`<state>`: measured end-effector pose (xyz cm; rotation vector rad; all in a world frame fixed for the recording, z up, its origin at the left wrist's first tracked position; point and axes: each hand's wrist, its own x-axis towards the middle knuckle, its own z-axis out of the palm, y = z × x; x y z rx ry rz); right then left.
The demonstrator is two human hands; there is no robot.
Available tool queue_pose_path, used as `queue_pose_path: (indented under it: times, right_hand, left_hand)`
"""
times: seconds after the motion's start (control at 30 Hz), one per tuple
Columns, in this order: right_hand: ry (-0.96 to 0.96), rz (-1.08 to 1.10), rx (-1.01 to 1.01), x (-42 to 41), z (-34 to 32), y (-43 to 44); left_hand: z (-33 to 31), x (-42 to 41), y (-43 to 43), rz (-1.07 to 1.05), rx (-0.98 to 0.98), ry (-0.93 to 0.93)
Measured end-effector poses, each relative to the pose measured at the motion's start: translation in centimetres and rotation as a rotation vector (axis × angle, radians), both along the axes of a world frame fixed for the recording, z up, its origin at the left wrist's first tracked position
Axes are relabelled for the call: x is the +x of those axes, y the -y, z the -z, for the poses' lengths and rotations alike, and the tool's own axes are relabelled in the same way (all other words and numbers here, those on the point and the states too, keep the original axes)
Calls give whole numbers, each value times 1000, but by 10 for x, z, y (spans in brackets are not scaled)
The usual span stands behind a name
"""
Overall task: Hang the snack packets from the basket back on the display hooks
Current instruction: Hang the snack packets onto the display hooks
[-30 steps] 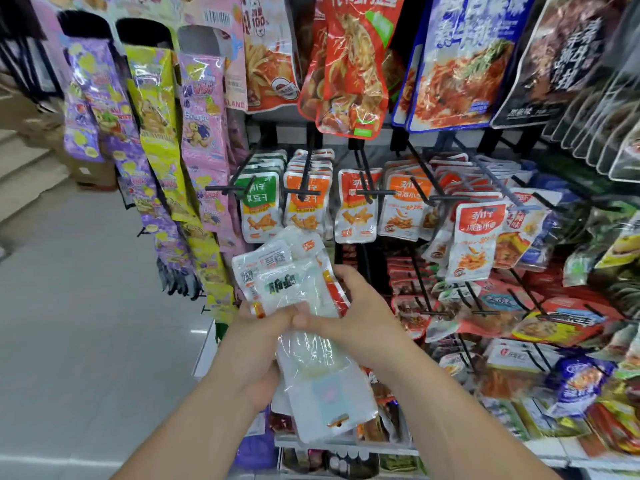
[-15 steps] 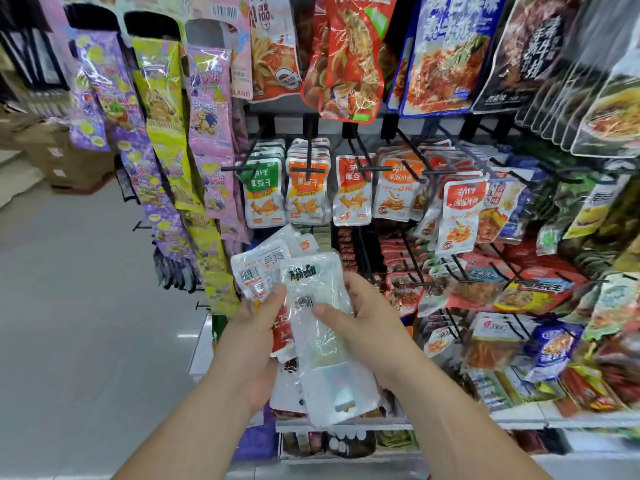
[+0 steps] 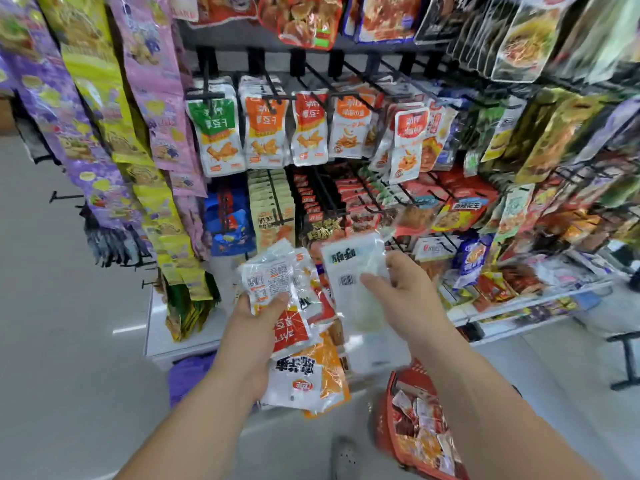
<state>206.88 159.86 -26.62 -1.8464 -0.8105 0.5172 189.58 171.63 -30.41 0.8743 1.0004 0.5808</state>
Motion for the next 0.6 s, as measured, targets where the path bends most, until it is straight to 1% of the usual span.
queue_pose_path:
  times: [0.07, 0.17, 0.27, 0.3, 0.37, 0.47, 0.6]
  right_hand:
    - [62, -17, 57, 7, -9, 18]
    - [185, -126, 134, 11, -21, 41]
    - [455, -184, 146, 20, -12, 60]
    - [508, -183, 132, 27, -4, 68]
    - [483, -161, 87, 41, 10, 88]
    - [356, -176, 39, 61, 21, 122]
    - [443, -217, 45, 102, 35, 159]
  left_hand:
    - [1, 5, 8, 39, -33, -19]
    - [-3, 18, 20, 127, -63, -17]
    - [-11, 36, 33, 189, -101, 29]
    - [-11, 43, 37, 211, -113, 27]
    - [-12, 62, 47, 249, -136, 32]
    - [-18, 91, 75, 305, -144, 23]
    - [-12, 140, 121, 354, -109, 20]
